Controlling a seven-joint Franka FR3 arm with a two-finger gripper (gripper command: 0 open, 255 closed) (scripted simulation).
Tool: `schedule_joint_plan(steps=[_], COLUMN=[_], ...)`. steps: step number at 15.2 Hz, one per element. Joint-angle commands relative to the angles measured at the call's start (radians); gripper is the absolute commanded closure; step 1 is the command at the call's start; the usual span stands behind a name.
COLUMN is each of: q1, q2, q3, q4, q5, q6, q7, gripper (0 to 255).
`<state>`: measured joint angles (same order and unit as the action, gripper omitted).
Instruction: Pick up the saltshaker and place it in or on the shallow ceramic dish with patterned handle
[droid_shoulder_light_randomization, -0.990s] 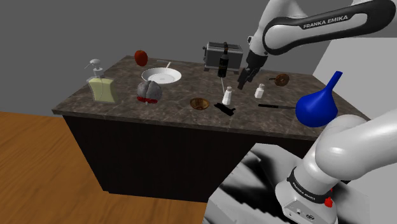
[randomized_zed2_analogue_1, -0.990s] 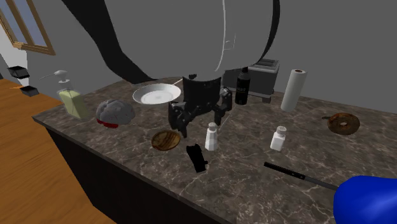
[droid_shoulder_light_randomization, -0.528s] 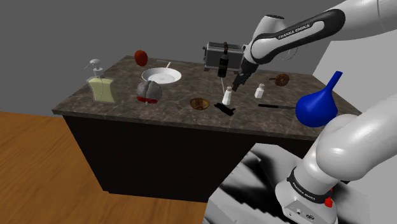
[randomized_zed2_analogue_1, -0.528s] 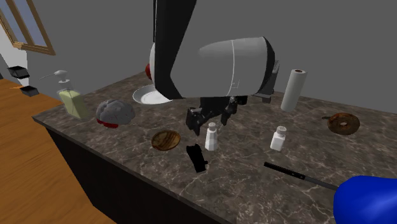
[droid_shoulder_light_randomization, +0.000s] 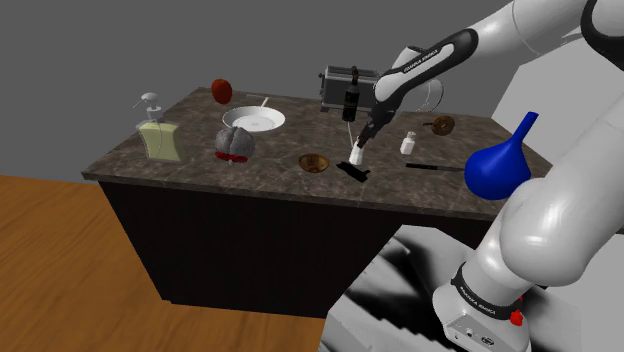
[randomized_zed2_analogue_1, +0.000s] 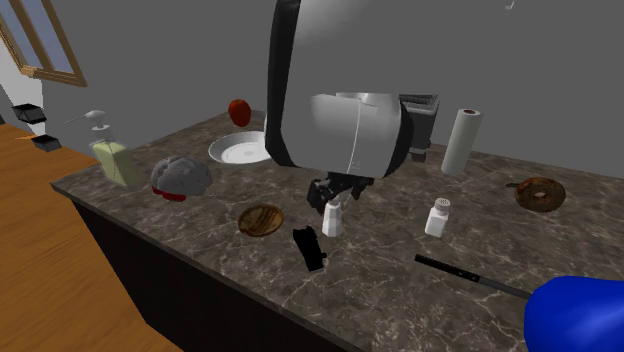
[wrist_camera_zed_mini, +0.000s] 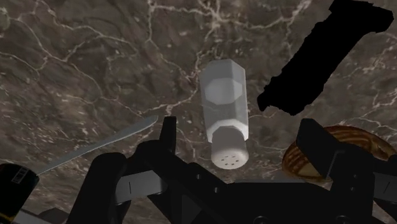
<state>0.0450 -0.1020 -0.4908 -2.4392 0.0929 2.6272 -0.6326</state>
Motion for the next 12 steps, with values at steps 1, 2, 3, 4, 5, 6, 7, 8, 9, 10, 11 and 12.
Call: schedule_joint_plan(steps=[1, 2, 3, 4, 5, 6, 7, 8, 9, 10, 11, 12], q1=[0.008, 0.011, 0.014, 0.017, 0.021, 0.020, 0.020, 0.020, 0.020, 0.020, 0.020, 0.020], q2=[0.031, 0.047, 0.062, 0.078, 0.103, 0.103, 0.103, 0.103, 0.103, 0.103, 0.103, 0.103], q3=[-0.006, -0.007, -0.008, -0.008, -0.007, -0.006, -0.006, -0.006, -0.006, -0.006, -0.006, -0.006], q4=[0.001, 0.002, 0.003, 0.005, 0.008, 0.008, 0.008, 0.008, 0.008, 0.008, 0.008, 0.008], q5=[0.035, 0.052, 0.070, 0.089, 0.121, 0.121, 0.121, 0.121, 0.121, 0.121, 0.121, 0.121], q6=[0.028, 0.040, 0.051, 0.063, 0.080, 0.080, 0.080, 0.080, 0.080, 0.080, 0.080, 0.080], q7=[-0.027, -0.040, -0.053, -0.067, -0.090, -0.090, -0.090, -0.090, -0.090, -0.090, -0.090, -0.090], gripper=[0, 0, 0, 0, 0, 0, 0, 0, 0, 0, 0, 0])
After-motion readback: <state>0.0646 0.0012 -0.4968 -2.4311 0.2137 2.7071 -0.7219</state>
